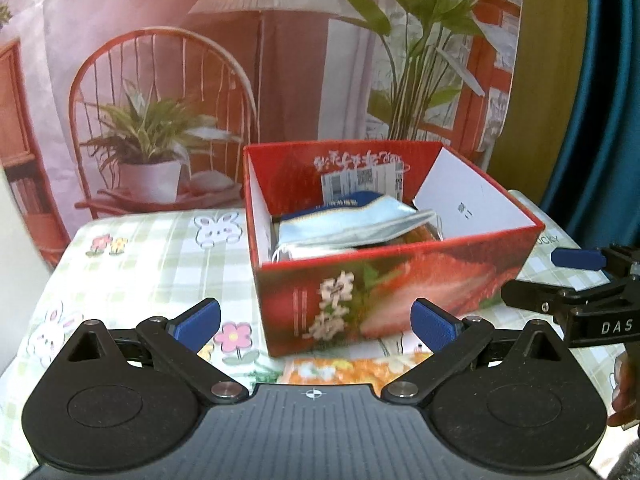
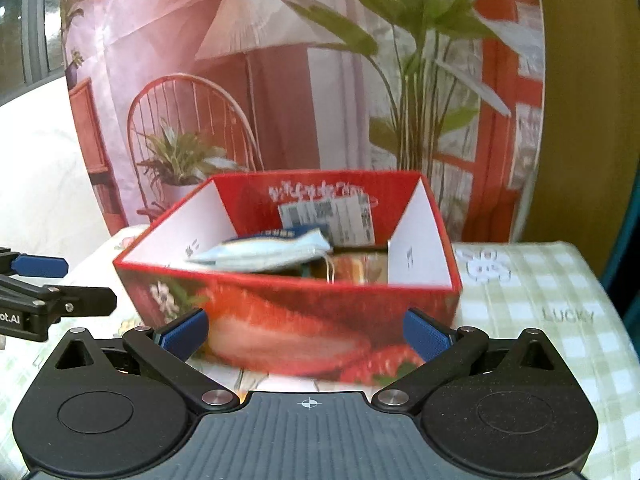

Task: Organize soft objects
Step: 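Lower the left tool onto the orange floral cloth and pinch its edge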

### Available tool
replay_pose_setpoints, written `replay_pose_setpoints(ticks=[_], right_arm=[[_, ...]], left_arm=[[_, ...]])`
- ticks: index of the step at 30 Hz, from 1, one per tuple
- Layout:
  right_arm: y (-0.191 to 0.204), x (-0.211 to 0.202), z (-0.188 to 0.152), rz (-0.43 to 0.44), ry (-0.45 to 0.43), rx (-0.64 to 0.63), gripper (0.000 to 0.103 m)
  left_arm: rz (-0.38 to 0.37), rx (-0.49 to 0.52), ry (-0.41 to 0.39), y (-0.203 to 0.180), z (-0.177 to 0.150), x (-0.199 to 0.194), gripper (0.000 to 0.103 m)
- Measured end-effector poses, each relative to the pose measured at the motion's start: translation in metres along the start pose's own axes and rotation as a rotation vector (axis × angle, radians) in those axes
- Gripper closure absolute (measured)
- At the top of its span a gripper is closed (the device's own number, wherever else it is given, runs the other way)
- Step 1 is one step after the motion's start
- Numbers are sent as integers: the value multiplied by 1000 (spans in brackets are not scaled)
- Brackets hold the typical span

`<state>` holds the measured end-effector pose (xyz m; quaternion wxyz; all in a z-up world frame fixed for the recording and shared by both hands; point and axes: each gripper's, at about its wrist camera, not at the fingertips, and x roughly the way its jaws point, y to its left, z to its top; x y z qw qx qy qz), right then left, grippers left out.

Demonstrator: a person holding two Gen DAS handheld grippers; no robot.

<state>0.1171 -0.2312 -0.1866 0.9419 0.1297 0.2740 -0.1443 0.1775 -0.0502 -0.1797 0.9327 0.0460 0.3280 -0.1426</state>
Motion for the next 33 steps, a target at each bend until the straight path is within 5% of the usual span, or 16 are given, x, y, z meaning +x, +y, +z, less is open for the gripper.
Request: replay_pose_setpoints(ticks=[15,23,28,33], right_arm=[[0,-15,-37,4,64,26,0],[13,-7,-52,83,142,2,0],[24,-3,-58,118,182,-35,1],[26,1,-63,122,209,-48,1]], left_arm=[[20,-72,76,11,-45,-15,1],[-2,-113,97,20,-52,-7,4],[-56,-153,112,30,-53,4,31],[-119,-206,137,41,-54,21,41]])
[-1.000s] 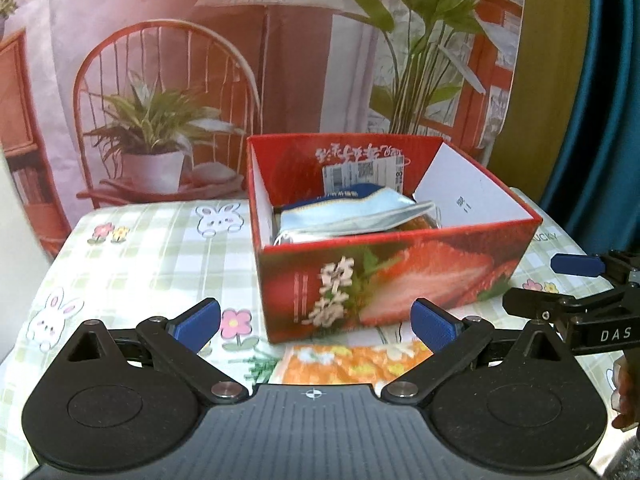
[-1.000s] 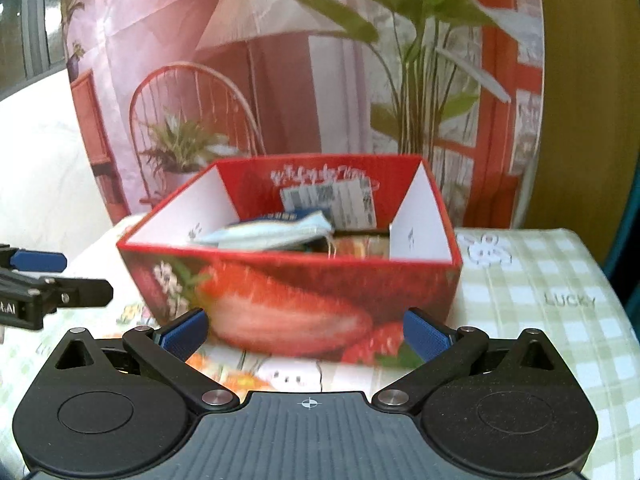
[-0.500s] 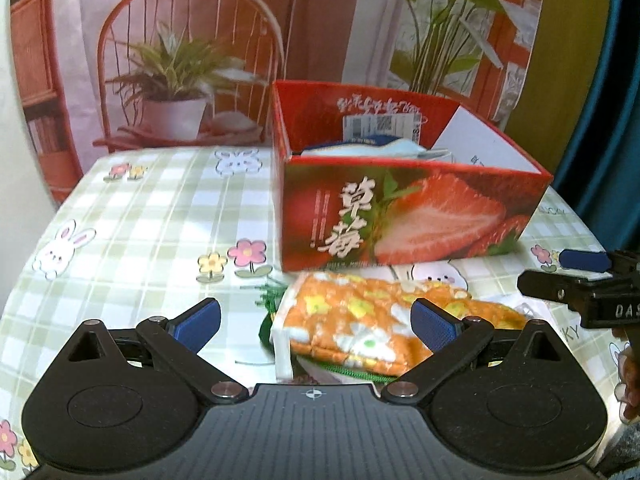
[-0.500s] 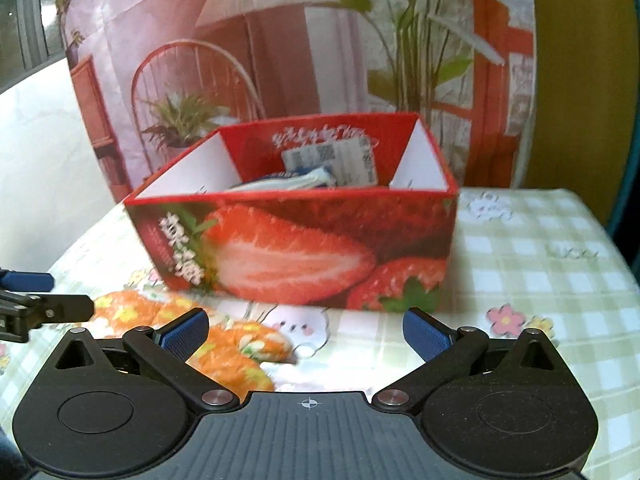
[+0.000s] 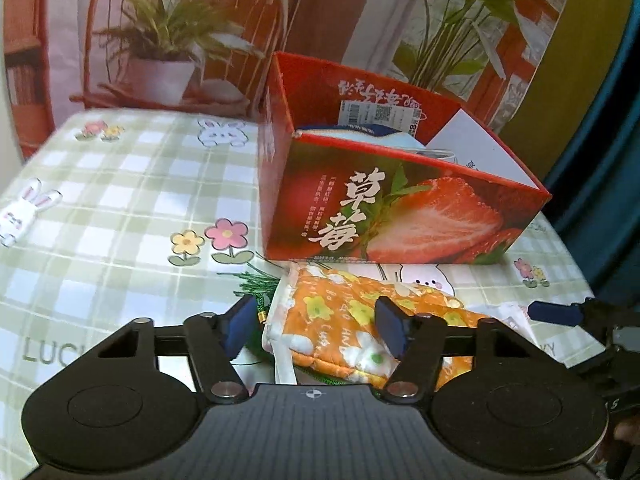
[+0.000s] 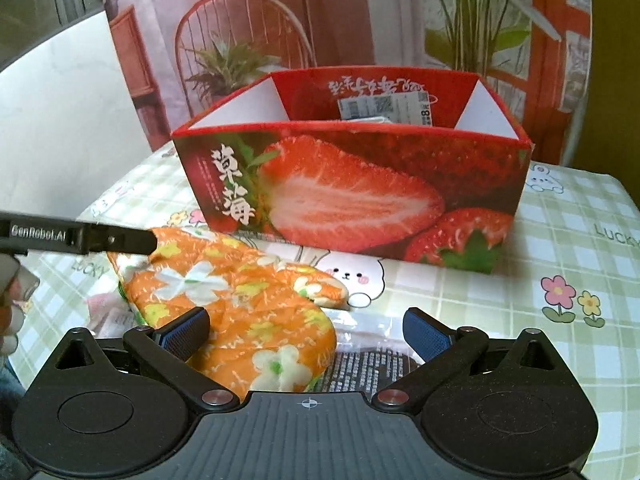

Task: Organize soft objects
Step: 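Lower the left tool onto the orange floral cloth and pinch its edge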

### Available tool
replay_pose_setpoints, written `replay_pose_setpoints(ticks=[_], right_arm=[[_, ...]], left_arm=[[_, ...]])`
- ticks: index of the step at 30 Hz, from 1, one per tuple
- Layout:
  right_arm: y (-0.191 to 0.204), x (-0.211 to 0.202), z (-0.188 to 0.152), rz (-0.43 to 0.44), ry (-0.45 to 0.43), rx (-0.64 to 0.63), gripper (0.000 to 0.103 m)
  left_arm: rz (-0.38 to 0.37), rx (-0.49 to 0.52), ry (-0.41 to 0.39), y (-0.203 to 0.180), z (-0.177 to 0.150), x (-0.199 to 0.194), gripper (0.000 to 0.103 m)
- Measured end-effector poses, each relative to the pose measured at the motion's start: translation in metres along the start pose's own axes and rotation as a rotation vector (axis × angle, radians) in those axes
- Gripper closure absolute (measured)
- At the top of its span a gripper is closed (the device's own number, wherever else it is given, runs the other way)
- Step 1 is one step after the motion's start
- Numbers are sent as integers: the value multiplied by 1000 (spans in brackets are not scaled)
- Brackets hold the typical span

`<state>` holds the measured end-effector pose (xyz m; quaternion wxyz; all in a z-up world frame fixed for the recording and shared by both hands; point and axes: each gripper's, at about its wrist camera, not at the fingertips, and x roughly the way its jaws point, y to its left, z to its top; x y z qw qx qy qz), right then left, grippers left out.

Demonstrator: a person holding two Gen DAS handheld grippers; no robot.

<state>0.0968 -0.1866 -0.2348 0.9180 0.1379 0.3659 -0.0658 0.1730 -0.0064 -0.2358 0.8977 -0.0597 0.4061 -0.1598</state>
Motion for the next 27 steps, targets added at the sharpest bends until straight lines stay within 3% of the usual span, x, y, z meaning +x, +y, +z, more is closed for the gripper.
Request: replay_pose_setpoints(ticks=[5,11,18,27], right_arm=[[-6,3,-4,-25,21,7,1],[-16,5,-8,-53,32,42,4],[-21,6,-8,-62,26,63,12],[-32,2,-10,-53,14,108,22]], left_arm=[[-56,-41,16,7,-2,8,53],[-97,18,-14,-5,0,-8,71],[-161,47,-15,-20,-5,-25,73],[-138,1,41,-17,-30,-20,73]])
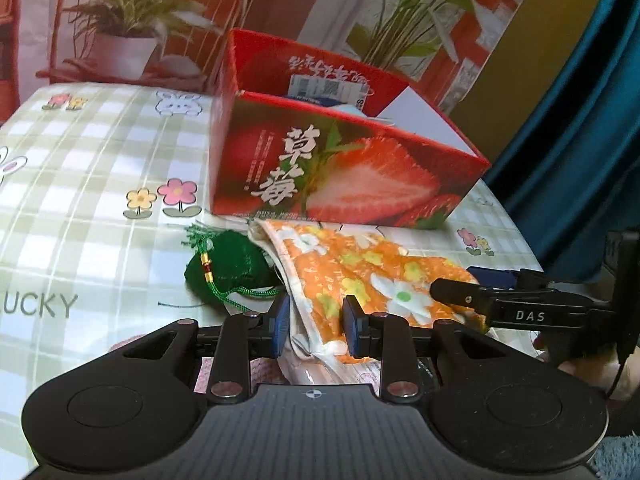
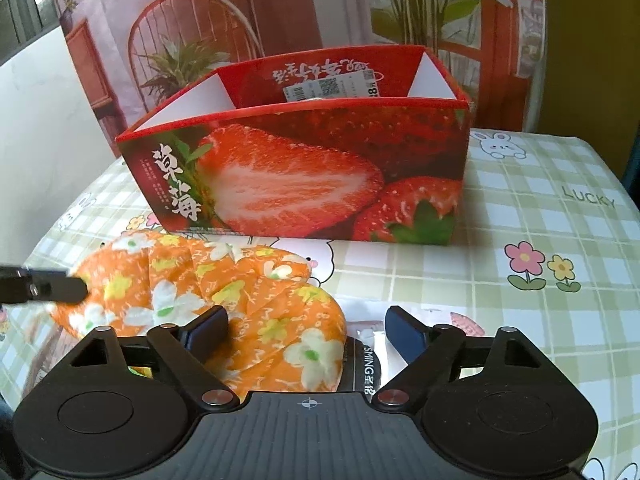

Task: Organize soft objects
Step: 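Lower the left tool onto the orange floral cloth and pinch its edge, then lift the orange floral cloth with the left tool and carry it into the box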

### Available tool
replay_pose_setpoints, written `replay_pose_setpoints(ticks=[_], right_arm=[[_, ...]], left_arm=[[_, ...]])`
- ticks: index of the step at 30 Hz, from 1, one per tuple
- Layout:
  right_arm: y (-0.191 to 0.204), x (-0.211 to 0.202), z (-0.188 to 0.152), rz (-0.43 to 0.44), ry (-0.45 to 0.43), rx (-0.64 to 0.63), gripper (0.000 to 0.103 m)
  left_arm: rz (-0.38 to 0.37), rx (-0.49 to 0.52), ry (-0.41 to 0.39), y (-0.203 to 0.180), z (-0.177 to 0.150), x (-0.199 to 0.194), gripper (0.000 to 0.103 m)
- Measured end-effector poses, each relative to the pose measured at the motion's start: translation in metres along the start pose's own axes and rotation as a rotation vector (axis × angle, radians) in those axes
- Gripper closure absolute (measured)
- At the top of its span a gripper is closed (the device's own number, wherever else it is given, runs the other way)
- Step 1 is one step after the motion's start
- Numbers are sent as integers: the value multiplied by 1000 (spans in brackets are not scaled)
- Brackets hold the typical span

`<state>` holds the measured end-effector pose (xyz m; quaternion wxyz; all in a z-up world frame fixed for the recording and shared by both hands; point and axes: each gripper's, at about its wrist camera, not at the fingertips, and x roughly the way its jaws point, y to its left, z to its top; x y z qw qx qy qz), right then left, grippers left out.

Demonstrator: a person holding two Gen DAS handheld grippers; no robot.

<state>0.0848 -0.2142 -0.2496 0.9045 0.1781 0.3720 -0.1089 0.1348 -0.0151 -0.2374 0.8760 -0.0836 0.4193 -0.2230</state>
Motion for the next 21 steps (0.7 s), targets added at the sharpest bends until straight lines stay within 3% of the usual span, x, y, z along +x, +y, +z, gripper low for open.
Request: replay_pose_setpoints(ticks=[7,21], right_arm=[[-3,-5,0,46,1,12,45],[-7,-8,-3,73,-15,15,70]], left_arm=[[6,7,20,0,0,6,73],[4,-13,34,2,-2,16,73]])
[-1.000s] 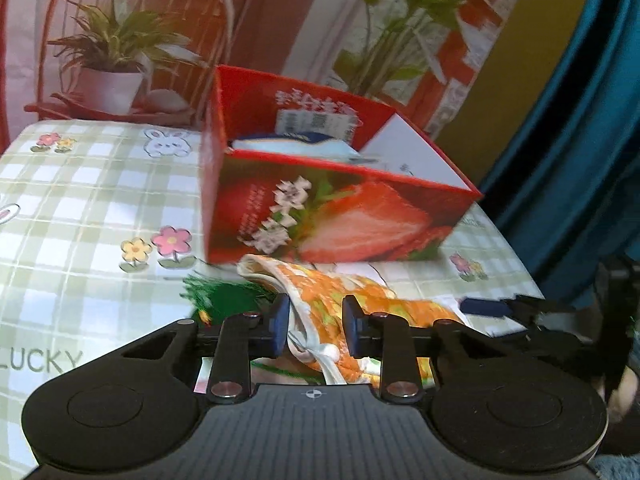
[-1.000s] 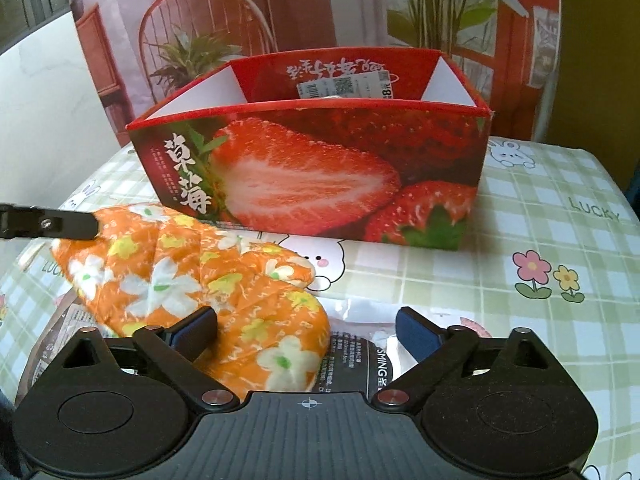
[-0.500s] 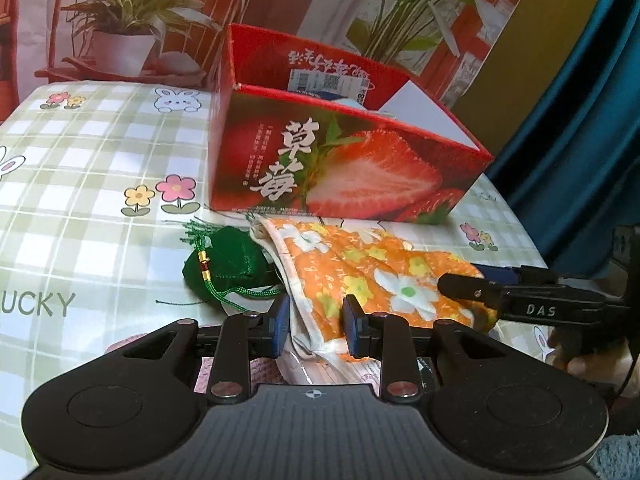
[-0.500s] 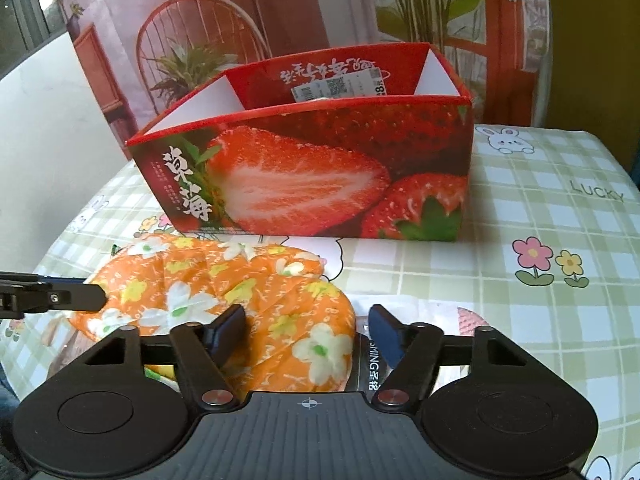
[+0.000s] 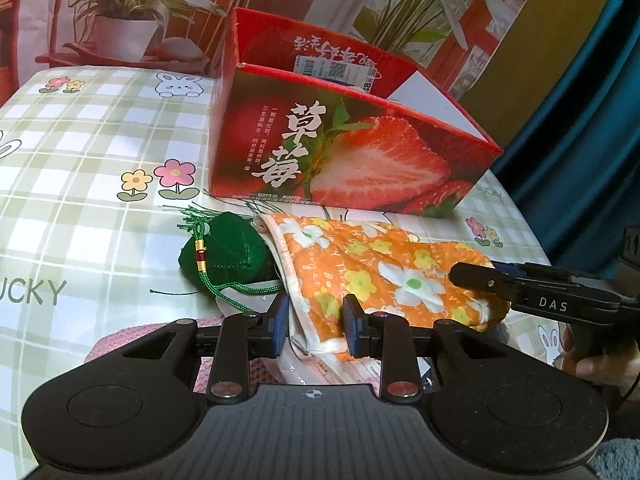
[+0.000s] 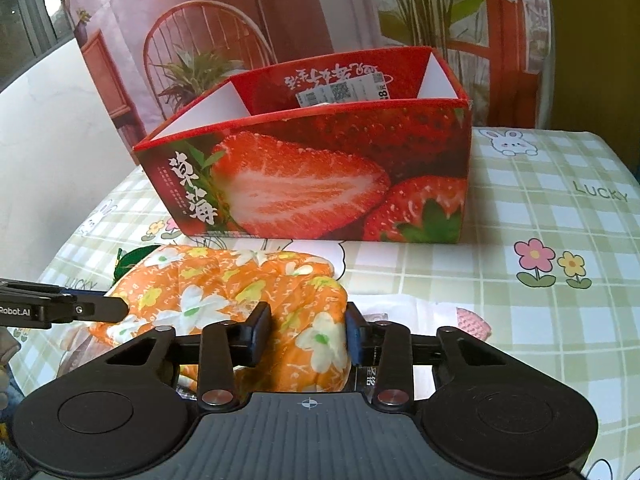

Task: Organize soft objects
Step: 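Lift the orange floral cloth with the left tool and carry it into the box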

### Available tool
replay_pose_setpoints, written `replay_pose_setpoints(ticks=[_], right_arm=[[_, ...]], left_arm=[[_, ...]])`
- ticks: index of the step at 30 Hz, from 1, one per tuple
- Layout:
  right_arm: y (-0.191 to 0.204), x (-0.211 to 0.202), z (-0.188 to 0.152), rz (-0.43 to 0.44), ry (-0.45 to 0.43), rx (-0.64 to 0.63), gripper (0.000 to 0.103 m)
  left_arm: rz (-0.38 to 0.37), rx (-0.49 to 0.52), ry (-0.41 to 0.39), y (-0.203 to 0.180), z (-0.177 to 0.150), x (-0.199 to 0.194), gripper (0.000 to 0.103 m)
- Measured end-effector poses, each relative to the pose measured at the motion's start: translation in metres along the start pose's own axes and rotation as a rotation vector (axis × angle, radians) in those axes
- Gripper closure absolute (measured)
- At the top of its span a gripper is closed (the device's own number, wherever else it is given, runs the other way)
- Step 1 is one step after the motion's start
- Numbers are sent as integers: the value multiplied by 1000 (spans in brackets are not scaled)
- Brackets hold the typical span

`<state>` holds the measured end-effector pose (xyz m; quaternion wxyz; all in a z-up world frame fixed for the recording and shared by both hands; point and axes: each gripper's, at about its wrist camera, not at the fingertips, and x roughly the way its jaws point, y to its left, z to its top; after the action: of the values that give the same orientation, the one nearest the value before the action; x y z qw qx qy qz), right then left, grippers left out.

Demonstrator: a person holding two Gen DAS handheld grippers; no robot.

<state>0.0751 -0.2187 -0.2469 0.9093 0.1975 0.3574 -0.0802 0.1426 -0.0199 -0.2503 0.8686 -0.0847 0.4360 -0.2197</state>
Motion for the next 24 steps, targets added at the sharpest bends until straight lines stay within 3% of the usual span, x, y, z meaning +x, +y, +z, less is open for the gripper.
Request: replay_pose_setpoints(ticks=[3,6,24], right_arm=[[-1,-2,1,3,-10,1,78],[-2,-6,4,15,-31,-4,84],[15,-54,50,45,-259,-151,88]], left_arm=[[-3,15,-38,-2,1,-7,85],[-9,39,-81,-5,4,-14,92],[-15,168,-332,-33,44,-70,92]])
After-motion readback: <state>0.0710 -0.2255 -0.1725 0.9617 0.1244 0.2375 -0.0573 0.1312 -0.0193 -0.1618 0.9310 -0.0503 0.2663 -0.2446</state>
